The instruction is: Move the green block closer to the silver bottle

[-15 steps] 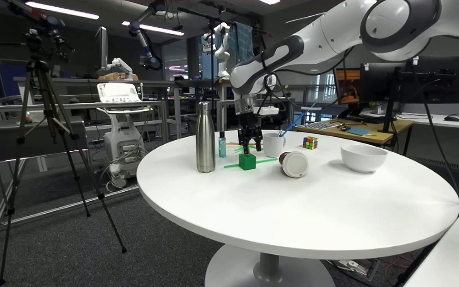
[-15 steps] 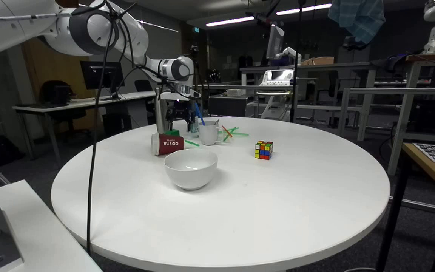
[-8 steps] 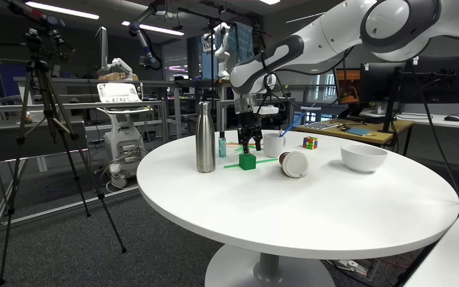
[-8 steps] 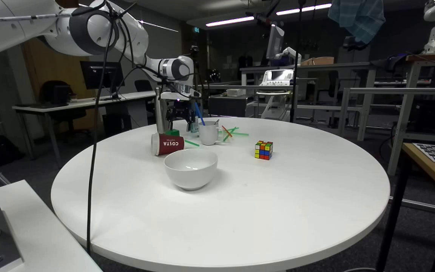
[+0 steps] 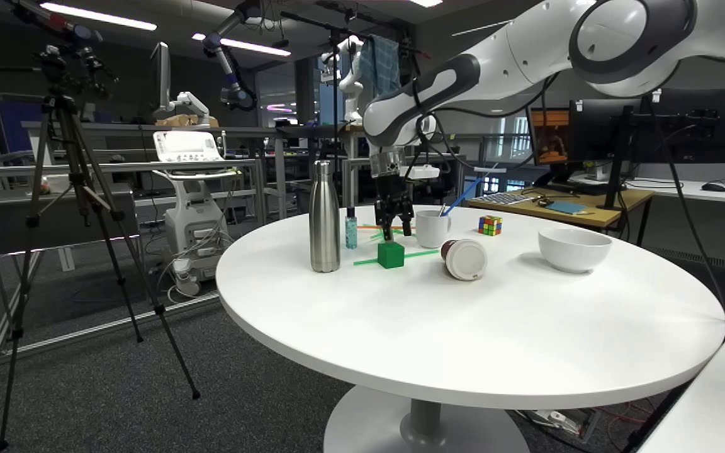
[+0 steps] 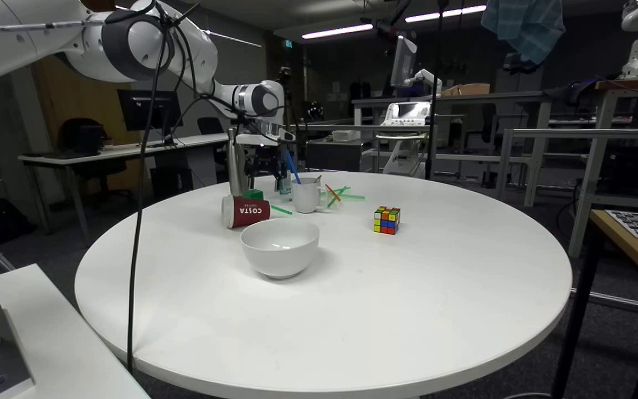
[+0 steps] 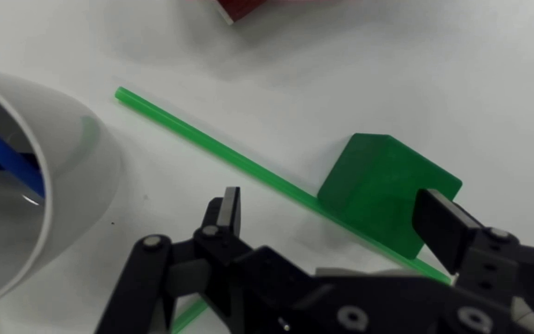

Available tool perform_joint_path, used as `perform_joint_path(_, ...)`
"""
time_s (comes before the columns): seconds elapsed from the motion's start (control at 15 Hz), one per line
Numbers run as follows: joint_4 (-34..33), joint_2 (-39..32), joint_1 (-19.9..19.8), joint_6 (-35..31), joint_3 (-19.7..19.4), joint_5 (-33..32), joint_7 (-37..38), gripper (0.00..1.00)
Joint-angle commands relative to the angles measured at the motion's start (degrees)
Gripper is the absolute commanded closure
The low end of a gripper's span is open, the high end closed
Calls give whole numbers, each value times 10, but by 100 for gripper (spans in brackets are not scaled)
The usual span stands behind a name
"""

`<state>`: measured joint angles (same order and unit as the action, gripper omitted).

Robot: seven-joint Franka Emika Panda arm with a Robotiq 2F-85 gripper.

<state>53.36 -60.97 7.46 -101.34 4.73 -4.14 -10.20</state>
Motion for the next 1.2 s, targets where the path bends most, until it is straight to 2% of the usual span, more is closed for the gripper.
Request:
perform_joint_path(0.0, -21, -3, -1, 16, 0, -2, -10, 0)
perform_joint_path(1.13, -28, -7, -2, 13, -22, -7, -1, 0)
